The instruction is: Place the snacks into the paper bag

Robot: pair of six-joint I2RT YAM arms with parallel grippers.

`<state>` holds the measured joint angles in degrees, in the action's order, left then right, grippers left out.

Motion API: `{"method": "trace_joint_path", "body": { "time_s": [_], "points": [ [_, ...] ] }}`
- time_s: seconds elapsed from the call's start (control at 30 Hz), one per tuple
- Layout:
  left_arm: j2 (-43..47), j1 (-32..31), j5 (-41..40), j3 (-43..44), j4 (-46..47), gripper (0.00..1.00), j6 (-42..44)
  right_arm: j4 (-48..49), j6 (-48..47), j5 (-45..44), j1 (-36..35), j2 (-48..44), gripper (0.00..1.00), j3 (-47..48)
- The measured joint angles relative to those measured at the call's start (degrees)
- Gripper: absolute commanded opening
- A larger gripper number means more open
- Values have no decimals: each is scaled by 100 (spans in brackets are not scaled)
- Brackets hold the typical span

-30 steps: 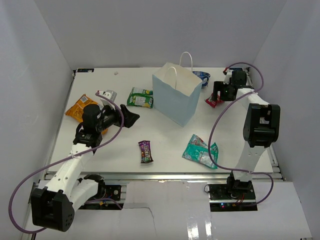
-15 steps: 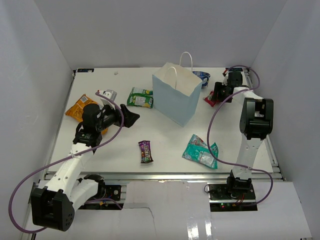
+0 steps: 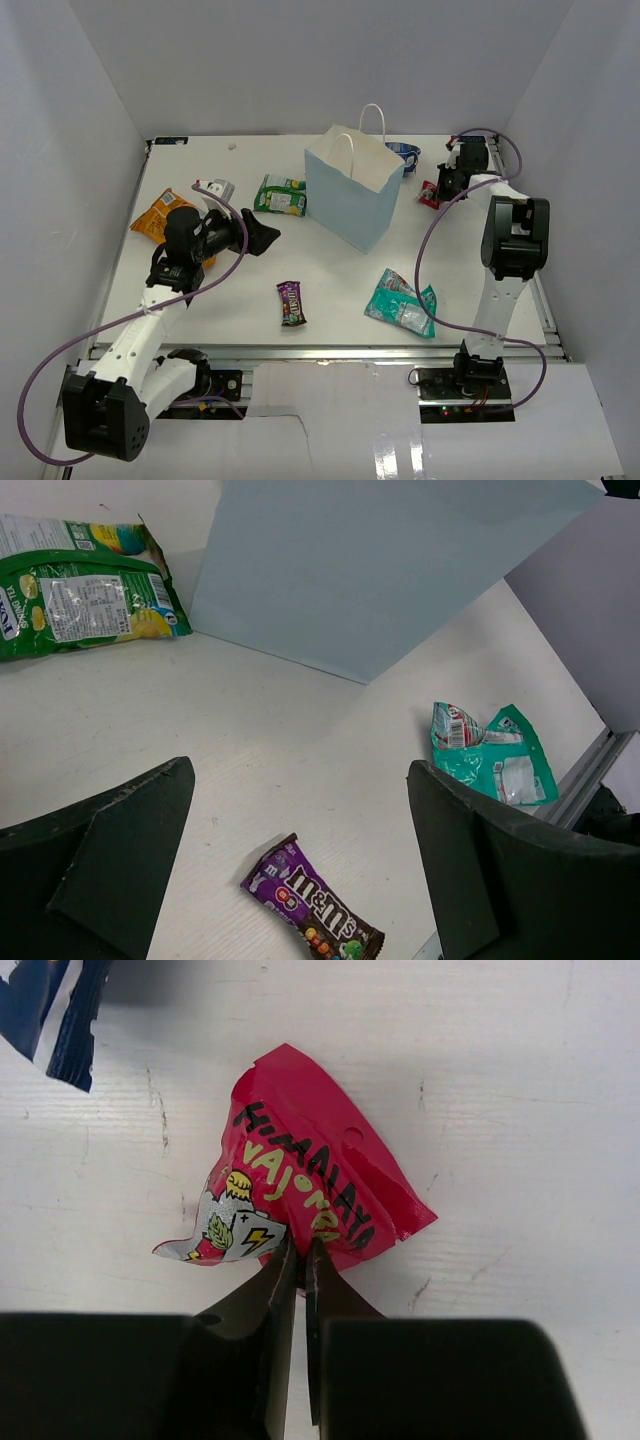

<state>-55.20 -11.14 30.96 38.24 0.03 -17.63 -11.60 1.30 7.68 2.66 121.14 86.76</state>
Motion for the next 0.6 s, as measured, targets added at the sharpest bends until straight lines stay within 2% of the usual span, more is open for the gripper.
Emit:
{"method": "trace_joint_path", "body": {
  "time_s": [0.27, 0.6],
  "points": [
    [-68, 7, 138, 2, -2, 98, -2, -68, -739, 586, 273, -855, 8, -852],
    [-68, 7, 299, 2, -2, 98, -2, -306, -1611, 1849, 350, -3093, 8, -1733]
  ]
}}
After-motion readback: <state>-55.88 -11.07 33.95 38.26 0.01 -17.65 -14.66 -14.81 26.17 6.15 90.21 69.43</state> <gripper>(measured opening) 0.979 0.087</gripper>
